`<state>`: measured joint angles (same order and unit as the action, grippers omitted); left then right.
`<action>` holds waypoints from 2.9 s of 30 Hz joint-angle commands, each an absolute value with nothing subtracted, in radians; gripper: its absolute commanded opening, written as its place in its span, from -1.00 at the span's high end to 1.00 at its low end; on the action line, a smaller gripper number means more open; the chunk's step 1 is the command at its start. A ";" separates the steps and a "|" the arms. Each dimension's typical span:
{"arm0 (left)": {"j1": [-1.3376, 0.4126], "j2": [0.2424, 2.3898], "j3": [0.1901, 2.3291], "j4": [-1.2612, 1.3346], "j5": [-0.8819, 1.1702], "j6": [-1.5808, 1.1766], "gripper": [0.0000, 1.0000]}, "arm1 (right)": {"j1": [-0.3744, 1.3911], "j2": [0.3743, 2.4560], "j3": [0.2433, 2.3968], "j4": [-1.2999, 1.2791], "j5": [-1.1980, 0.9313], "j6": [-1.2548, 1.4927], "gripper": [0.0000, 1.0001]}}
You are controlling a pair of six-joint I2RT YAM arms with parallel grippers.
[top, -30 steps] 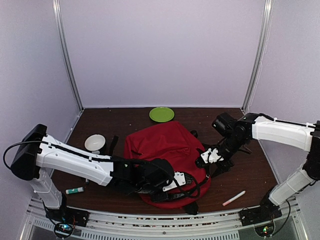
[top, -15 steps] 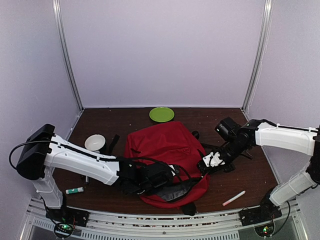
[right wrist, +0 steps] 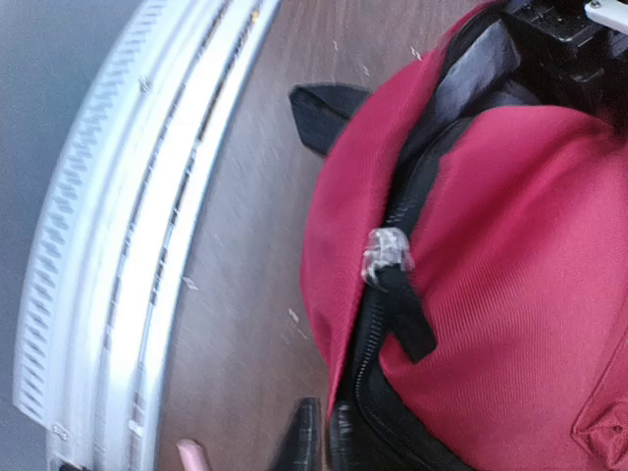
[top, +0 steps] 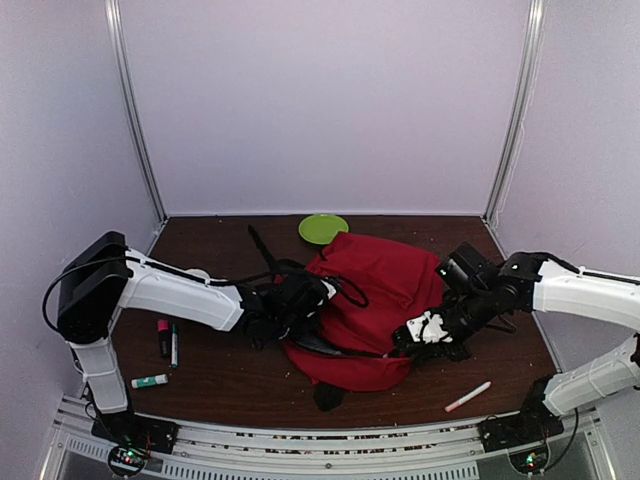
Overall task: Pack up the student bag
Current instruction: Adjust the student bag at the center of the board, then pick up the largest pocket of the bag from the student bag.
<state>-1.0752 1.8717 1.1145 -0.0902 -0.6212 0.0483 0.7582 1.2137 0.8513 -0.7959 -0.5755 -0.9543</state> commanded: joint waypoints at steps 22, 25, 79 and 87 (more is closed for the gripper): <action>-1.331 1.578 1.001 -0.176 -0.044 0.015 -0.02 | 0.668 1.532 1.241 -1.133 -0.848 -1.066 -0.17; -1.339 1.581 0.979 -0.137 -0.051 -0.009 -0.03 | 0.704 1.571 1.234 -1.138 -0.843 -1.080 -0.21; -1.356 1.489 0.900 -0.067 -0.260 -0.087 0.08 | 0.746 1.681 1.332 -1.179 -0.809 -1.025 0.74; -1.356 1.489 0.955 0.074 -0.287 -0.155 -0.04 | 0.747 1.580 1.425 -1.093 -0.726 -0.729 0.92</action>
